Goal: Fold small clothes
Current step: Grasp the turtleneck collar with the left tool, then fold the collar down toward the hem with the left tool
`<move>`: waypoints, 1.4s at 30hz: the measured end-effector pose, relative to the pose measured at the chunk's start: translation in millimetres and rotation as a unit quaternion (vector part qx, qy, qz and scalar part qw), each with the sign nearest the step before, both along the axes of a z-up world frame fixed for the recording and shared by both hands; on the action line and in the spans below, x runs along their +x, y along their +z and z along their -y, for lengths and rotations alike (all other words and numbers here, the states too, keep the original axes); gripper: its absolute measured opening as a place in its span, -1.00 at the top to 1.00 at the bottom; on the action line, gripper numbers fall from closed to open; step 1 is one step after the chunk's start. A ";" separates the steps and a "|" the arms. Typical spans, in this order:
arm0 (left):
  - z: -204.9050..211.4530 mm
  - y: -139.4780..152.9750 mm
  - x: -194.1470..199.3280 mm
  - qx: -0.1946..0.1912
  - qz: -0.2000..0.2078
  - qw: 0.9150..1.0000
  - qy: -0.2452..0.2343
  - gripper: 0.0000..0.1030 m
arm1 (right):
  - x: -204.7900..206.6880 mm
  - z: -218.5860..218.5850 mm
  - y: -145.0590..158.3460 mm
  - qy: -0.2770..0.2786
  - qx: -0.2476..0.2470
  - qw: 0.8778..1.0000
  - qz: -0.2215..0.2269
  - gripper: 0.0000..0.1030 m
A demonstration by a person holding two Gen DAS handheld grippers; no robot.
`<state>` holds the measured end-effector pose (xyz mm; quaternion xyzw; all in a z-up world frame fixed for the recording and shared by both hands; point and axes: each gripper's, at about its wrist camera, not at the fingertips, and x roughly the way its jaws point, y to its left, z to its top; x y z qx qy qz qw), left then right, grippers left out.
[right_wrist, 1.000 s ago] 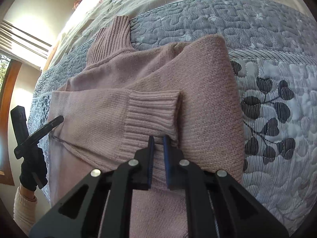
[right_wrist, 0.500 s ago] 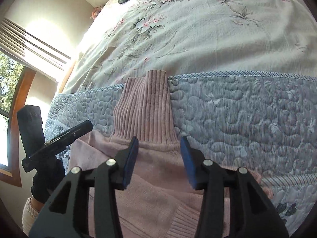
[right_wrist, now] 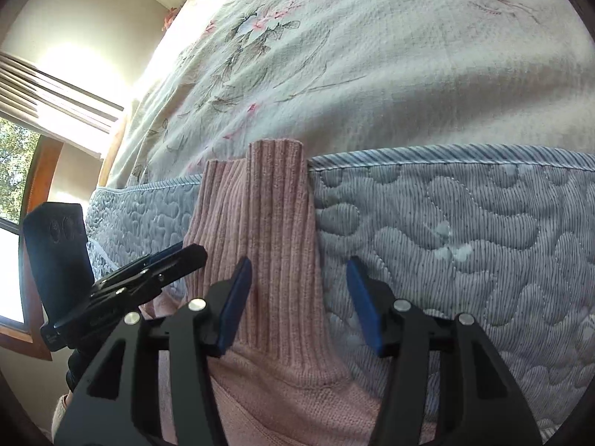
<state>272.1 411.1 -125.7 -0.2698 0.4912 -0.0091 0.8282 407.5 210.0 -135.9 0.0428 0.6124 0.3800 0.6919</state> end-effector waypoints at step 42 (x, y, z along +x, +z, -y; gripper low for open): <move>70.0 38.9 -236.4 -0.065 0.059 0.995 -0.051 0.07 | -222.0 120.0 31.3 0.042 0.081 0.995 -0.039 0.14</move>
